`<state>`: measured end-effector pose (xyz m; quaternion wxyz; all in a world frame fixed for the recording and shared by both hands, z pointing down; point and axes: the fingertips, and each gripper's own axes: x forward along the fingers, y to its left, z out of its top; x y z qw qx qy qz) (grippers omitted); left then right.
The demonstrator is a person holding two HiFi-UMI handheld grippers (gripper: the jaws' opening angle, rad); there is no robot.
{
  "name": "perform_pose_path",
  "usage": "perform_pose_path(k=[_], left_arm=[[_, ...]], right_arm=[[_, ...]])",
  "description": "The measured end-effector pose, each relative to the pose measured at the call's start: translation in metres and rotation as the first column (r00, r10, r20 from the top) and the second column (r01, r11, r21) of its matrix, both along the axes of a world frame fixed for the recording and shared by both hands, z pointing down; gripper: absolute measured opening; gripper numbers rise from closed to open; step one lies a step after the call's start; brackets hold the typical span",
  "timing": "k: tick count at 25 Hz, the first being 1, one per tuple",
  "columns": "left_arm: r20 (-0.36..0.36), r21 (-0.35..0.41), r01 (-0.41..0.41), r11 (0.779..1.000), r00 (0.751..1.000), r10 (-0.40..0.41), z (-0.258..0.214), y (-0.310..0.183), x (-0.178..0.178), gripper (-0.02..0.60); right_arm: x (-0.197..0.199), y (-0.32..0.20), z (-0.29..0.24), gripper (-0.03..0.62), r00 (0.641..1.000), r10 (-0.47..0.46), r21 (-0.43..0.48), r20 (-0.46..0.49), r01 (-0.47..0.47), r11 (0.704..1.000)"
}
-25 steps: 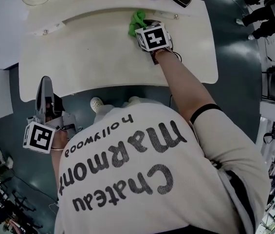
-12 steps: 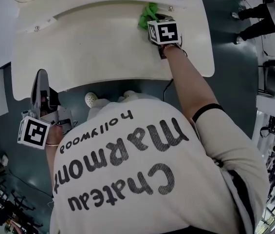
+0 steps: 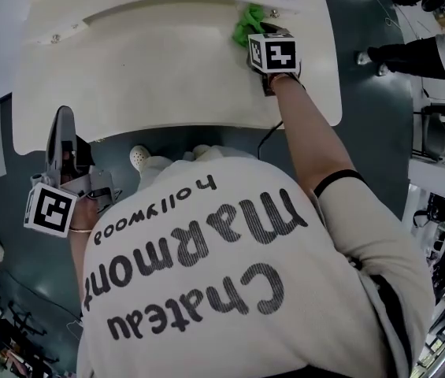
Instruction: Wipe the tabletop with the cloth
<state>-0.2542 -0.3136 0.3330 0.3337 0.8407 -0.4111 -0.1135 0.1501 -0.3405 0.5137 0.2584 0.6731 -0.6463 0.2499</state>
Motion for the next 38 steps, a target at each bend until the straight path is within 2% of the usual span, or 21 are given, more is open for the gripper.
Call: perform_pose_path(k=[5, 9, 11, 15, 20, 24, 30, 33, 38], left_arm=[[-0.003, -0.007, 0.012, 1.0, 1.0, -0.012, 0.006, 0.004, 0.005, 0.008], [0.002, -0.005, 0.032, 0.999, 0.999, -0.032, 0.002, 0.0, -0.014, 0.008], [-0.001, -0.005, 0.045, 0.999, 0.999, -0.045, -0.001, -0.001, -0.016, 0.008], [-0.001, -0.011, 0.063, 0.998, 0.998, -0.063, 0.002, 0.001, -0.017, 0.008], [0.003, -0.03, 0.089, 0.996, 0.996, -0.089, 0.01, 0.001, -0.023, 0.008], [0.004, -0.032, 0.106, 0.994, 0.994, -0.106, 0.011, 0.001, -0.027, 0.008], [-0.003, -0.036, 0.12, 0.992, 0.993, -0.12, 0.015, 0.001, -0.033, 0.008], [-0.008, -0.037, 0.107, 0.994, 0.994, -0.108, 0.013, 0.0, -0.03, 0.008], [-0.005, -0.032, 0.089, 0.995, 0.996, -0.089, 0.007, 0.0, -0.024, 0.008]], right_arm=[[0.006, -0.001, 0.001, 0.112, 1.0, 0.008, 0.02, -0.007, -0.007, 1.0], [-0.02, -0.007, -0.019, 0.118, 1.0, -0.002, 0.08, 0.011, 0.001, 0.997], [-0.04, -0.013, -0.033, 0.12, 0.998, -0.026, 0.128, 0.062, 0.018, 0.992], [-0.1, -0.026, -0.046, 0.12, 0.966, -0.144, 0.181, 0.217, 0.105, 0.978], [-0.173, -0.038, -0.048, 0.12, 0.897, -0.329, 0.198, 0.293, 0.28, 0.939], [-0.198, -0.045, -0.027, 0.12, 0.891, -0.415, 0.135, 0.185, 0.395, 0.909], [-0.206, -0.039, -0.007, 0.118, 0.862, -0.5, 0.094, 0.083, 0.493, 0.865], [-0.212, -0.037, -0.003, 0.117, 0.858, -0.512, 0.041, 0.045, 0.51, 0.859], [-0.214, -0.033, -0.008, 0.115, 0.851, -0.525, 0.016, 0.015, 0.525, 0.851]])
